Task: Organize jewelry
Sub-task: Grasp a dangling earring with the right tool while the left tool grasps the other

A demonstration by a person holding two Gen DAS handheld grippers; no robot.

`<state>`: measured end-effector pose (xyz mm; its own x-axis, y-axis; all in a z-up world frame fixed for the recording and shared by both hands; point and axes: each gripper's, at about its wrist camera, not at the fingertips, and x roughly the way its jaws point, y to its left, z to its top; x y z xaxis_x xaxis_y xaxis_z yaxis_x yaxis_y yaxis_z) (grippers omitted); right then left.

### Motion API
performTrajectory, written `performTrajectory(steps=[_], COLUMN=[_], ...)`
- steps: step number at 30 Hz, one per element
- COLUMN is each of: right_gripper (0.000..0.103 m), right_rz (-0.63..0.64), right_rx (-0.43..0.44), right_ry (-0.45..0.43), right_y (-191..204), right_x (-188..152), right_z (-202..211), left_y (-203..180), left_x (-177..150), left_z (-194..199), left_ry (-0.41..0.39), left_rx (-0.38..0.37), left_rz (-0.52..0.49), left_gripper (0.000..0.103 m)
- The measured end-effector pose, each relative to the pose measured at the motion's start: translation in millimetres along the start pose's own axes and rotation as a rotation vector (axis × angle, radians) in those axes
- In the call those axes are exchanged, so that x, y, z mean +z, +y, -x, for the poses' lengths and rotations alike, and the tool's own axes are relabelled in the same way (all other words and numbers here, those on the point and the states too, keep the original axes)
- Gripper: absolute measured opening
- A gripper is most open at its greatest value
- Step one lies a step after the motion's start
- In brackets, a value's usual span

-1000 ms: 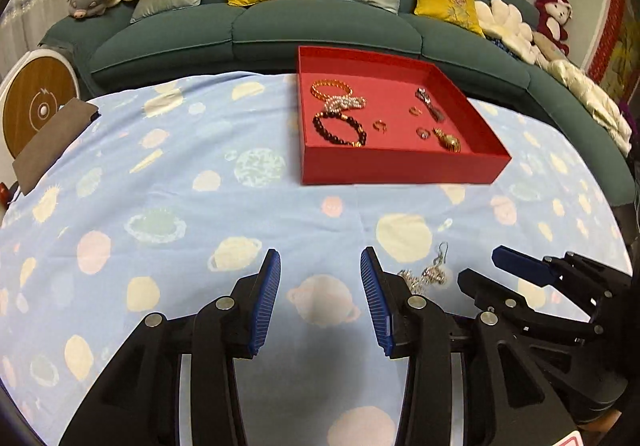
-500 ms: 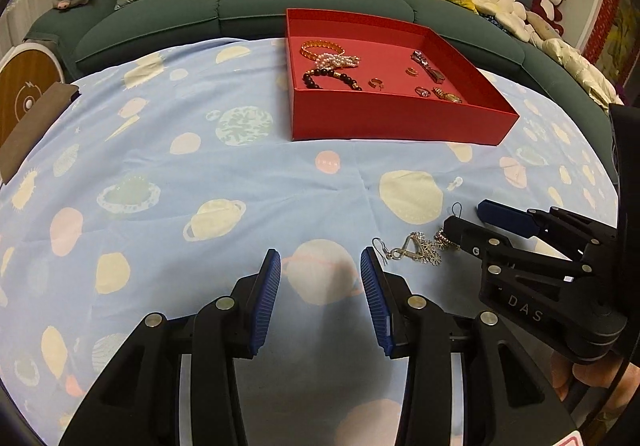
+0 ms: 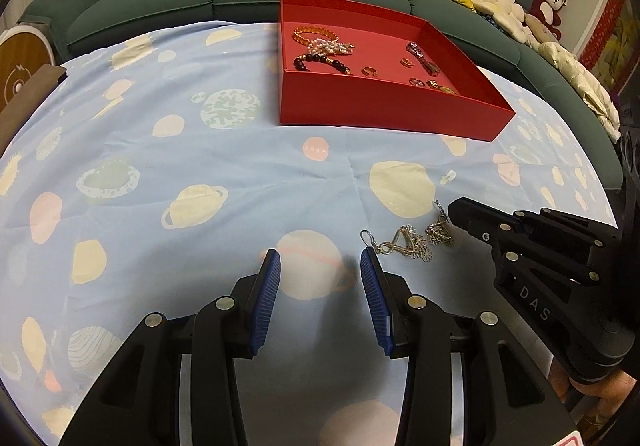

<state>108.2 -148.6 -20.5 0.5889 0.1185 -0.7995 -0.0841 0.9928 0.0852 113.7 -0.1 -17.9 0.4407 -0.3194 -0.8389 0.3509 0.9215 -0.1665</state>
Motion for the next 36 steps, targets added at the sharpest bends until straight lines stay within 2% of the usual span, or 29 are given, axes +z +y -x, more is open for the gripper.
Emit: performTrajectory(steps=[5, 10, 11, 12, 14, 23, 28, 30, 36], right_gripper=[0.0, 0.003, 0.009, 0.02, 0.031, 0.031, 0.031, 0.023, 0.021], right_rz=[-0.018, -0.047, -0.053, -0.053, -0.046, -0.034, 0.038, 0.053, 0.052], right_rx=[0.009, 0.049, 0.047, 0.05, 0.049, 0.067, 0.033, 0.032, 0.035], right_ry=[-0.033, -0.01, -0.005, 0.0, -0.005, 0.026, 0.01, 0.008, 0.009], right_y=[-7, -17, -18, -18, -16, -9, 2, 4, 3], right_x=[1, 0, -1, -1, -1, -4, -8, -8, -7], right_z=[16, 14, 12, 10, 8, -8, -8, -8, -5], left_y=[-6, -12, -13, -14, -16, -15, -9, -10, -12], left_x=[2, 4, 4, 4, 4, 2, 2, 2, 2], left_z=[-6, -10, -10, -10, -10, -11, -9, -8, -8], left_ry=[0.031, 0.036, 0.035, 0.034, 0.032, 0.026, 0.031, 0.027, 0.027], left_rx=[-0.042, -0.03, -0.026, -0.022, -0.016, 0.026, 0.02, 0.018, 0.001], left_rz=[0.018, 0.018, 0.018, 0.017, 0.014, 0.001, 0.03, 0.028, 0.027], left_gripper=[0.04, 0.04, 0.04, 0.04, 0.04, 0.04, 0.04, 0.04, 0.04])
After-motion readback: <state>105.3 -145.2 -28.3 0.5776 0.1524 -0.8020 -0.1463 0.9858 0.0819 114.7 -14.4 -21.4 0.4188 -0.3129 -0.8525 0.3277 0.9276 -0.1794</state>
